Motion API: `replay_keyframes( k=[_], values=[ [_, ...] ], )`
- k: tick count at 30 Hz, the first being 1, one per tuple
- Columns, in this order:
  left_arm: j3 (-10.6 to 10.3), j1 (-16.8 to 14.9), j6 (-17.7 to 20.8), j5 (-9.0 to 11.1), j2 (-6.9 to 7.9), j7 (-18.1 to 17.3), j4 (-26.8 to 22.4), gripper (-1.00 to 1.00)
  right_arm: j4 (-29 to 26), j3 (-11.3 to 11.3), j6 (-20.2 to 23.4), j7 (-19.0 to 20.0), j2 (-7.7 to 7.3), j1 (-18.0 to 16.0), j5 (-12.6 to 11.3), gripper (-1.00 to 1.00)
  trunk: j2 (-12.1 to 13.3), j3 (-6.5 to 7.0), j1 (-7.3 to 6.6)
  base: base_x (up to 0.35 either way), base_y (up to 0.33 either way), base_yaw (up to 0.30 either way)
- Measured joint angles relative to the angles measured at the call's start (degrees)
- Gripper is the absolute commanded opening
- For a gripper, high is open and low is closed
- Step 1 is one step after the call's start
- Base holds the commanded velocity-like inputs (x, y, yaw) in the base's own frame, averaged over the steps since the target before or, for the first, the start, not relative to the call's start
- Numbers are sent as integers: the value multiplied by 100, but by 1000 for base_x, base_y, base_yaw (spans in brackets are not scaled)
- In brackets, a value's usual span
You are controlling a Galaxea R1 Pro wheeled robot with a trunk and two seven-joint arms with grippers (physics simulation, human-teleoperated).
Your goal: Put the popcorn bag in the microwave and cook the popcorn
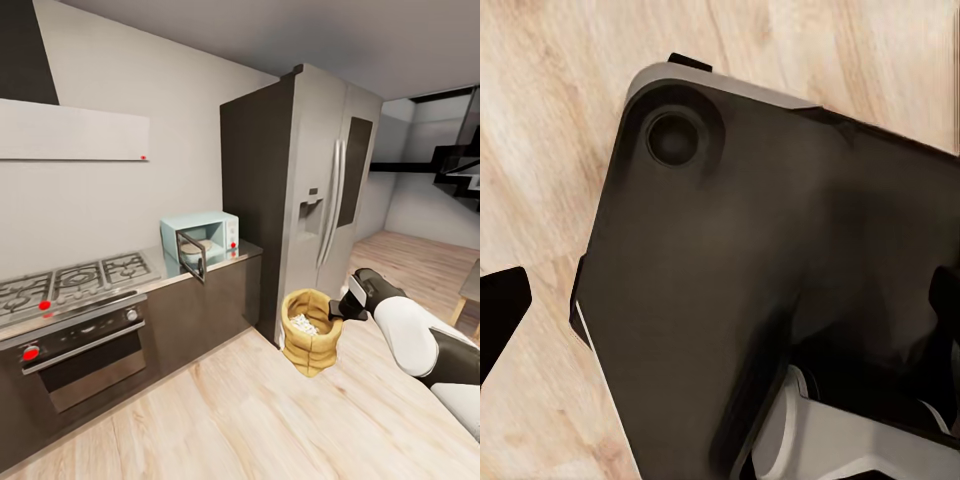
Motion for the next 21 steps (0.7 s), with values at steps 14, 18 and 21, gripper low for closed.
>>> replay_keyframes(
  k=[14, 18, 21],
  values=[
    [0, 0, -11, 0, 0, 0, -1, 100, 1, 6, 61, 13, 257, 1, 16, -100, 0, 0, 0, 326, 0, 0],
    [0, 0, -5, 0, 0, 0, 0, 100, 0, 8, 74, 7, 273, 1, 14, -100, 0, 0, 0, 326, 0, 0],
    [0, 0, -7, 0, 0, 0, 0, 100, 0, 6, 74, -10, 355, 1, 17, -100, 0, 0, 0, 326, 0, 0]
  ],
)
